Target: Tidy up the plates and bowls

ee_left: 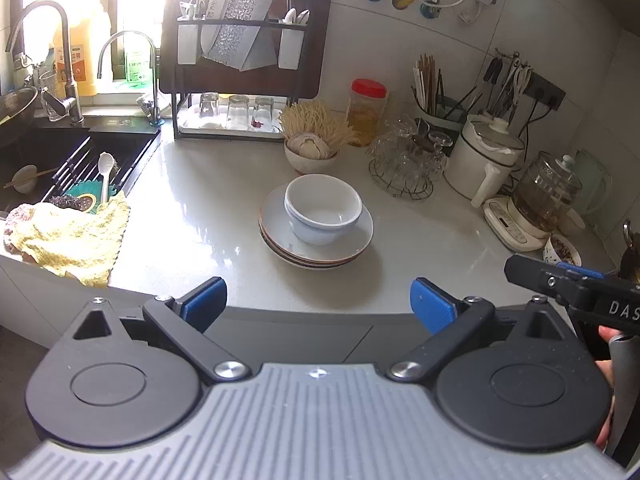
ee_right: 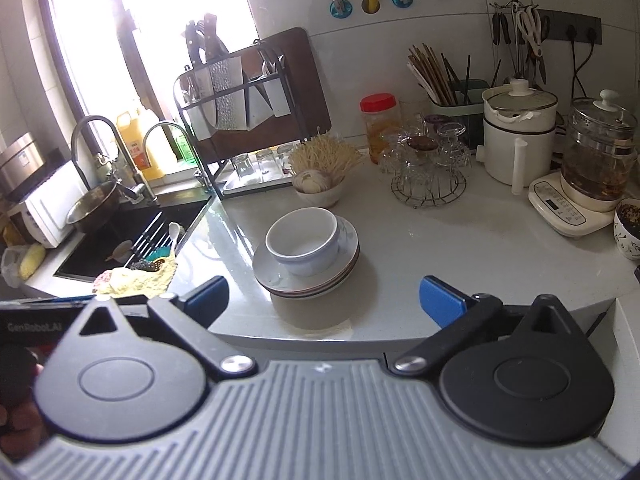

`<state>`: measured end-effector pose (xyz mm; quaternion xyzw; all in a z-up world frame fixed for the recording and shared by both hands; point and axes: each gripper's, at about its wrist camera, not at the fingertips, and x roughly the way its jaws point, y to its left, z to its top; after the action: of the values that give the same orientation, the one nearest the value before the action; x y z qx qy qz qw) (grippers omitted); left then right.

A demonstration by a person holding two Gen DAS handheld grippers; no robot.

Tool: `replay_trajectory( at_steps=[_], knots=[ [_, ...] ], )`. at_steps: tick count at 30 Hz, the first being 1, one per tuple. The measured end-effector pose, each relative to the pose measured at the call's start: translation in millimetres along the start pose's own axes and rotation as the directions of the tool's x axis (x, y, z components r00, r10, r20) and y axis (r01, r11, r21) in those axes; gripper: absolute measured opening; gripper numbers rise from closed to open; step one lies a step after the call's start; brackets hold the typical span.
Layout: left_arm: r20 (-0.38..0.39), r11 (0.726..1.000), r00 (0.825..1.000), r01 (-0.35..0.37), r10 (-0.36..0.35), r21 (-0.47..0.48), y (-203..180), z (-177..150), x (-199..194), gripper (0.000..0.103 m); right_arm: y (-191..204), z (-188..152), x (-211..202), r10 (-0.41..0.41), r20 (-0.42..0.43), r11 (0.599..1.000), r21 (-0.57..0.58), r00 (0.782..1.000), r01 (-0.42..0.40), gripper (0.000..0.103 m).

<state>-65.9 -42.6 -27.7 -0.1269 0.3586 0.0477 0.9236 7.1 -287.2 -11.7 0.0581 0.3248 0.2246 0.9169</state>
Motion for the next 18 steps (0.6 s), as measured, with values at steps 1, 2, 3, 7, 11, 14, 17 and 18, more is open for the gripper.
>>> replay_trajectory(
  at_steps=[1, 2, 3, 7, 11, 14, 17, 18],
  knots=[
    [-0.002, 1.0, 1.0, 0.002, -0.002, -0.001, 0.6, -0.3, 1.2, 0.1, 0.9, -0.1, -0.6, -0.001, 0.001, 1.0, -0.004, 1.0, 0.001, 0.103],
    [-0.011, 1.0, 1.0, 0.001, -0.001, -0.003, 1.4, -0.3, 2.7, 0.1, 1.9, 0.0, -1.0, -0.002, 0.003, 1.0, -0.008, 1.0, 0.002, 0.103],
    [-0.017, 1.0, 1.0, -0.002, 0.001, -0.004, 2.0, -0.4, 3.4, 0.1, 3.1, 0.1, -0.9, -0.003, 0.004, 1.0, -0.011, 1.0, 0.003, 0.103],
    [-0.015, 1.0, 1.0, -0.001, 0.002, 0.013, 3.3, -0.3, 4.9, 0.1, 6.6, -3.3, 1.5, -0.01, 0.005, 1.0, -0.016, 1.0, 0.01, 0.103],
    [-0.014, 1.0, 1.0, 0.0, 0.0, 0.01, 9.6, -0.4, 3.6, 0.1, 11.6, -6.2, 2.4, -0.012, 0.011, 1.0, -0.006, 1.0, 0.012, 0.103],
    [-0.005, 1.0, 1.0, 0.001, -0.001, 0.026, 10.5, -0.1, 4.1, 0.1, 13.5, -7.3, 3.4, -0.017, 0.02, 1.0, -0.004, 1.0, 0.018, 0.103],
    [-0.008, 0.999, 1.0, -0.004, 0.005, 0.046, 12.0, 2.0, 6.1, 0.1, 16.4, -8.7, 4.1, -0.023, 0.021, 1.0, 0.002, 1.0, 0.023, 0.103],
    [-0.008, 0.999, 1.0, -0.003, 0.004, 0.049, 12.2, 2.3, 6.4, 0.1, 16.3, -9.3, 4.0, -0.024, 0.022, 1.0, 0.004, 0.999, 0.024, 0.103]
  ],
)
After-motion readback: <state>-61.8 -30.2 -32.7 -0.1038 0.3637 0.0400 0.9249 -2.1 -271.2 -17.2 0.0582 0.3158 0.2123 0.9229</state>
